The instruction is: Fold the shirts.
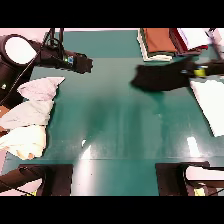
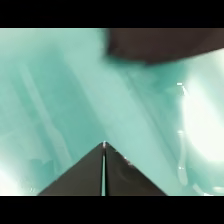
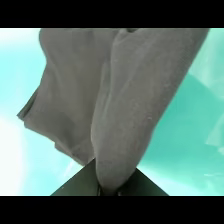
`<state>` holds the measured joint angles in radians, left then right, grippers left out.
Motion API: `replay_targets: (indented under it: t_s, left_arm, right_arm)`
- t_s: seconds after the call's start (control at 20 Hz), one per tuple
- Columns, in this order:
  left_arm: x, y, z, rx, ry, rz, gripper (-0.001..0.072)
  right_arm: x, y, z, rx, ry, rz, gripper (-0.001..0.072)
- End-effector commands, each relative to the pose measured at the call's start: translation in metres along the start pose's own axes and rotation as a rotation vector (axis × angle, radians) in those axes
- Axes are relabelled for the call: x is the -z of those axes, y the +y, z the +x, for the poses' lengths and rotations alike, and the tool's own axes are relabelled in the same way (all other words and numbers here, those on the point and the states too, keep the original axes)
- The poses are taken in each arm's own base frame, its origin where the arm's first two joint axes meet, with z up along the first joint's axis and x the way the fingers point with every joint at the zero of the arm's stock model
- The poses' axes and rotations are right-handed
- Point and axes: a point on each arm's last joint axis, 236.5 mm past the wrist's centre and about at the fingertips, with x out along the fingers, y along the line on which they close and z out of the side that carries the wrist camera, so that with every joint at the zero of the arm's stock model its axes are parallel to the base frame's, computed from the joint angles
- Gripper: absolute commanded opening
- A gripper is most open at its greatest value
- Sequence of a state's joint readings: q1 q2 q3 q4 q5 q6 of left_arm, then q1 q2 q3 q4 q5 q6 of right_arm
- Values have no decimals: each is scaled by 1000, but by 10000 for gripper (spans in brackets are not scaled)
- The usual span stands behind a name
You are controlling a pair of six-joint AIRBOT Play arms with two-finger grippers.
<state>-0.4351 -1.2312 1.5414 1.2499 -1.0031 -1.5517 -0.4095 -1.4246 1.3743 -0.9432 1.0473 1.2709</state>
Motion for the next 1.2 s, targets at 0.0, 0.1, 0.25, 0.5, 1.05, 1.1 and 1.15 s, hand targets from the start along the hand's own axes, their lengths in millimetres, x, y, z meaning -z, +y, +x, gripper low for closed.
replay_targets:
  t_s: [0.0, 0.1, 0.25, 0.5, 1.05, 1.1, 1.15]
  left_arm:
    - [-4, -2, 1, 5, -17, -23, 24]
    - [-6, -2, 1, 6, -24, -24, 24]
    - [-5, -2, 1, 6, -23, -46, 24]
    - [-3, -2, 1, 6, -12, -46, 25]
    - [3, -2, 1, 3, 11, -42, 25]
    - [3, -2, 1, 3, 11, -36, 25]
    - [3, -2, 1, 3, 11, -35, 25]
  right_arm:
    - [-31, -98, -68, 147, -165, 132, 18]
    - [-49, -119, -90, 183, -250, 142, 18]
    - [-81, -128, -113, 229, -369, 120, 18]
    - [-129, -106, -149, 248, -516, 40, 18]
    - [-104, -88, -186, 234, -429, 16, 18]
    - [-94, -90, -188, 231, -400, 27, 18]
    - [-83, -95, -190, 234, -376, 47, 18]
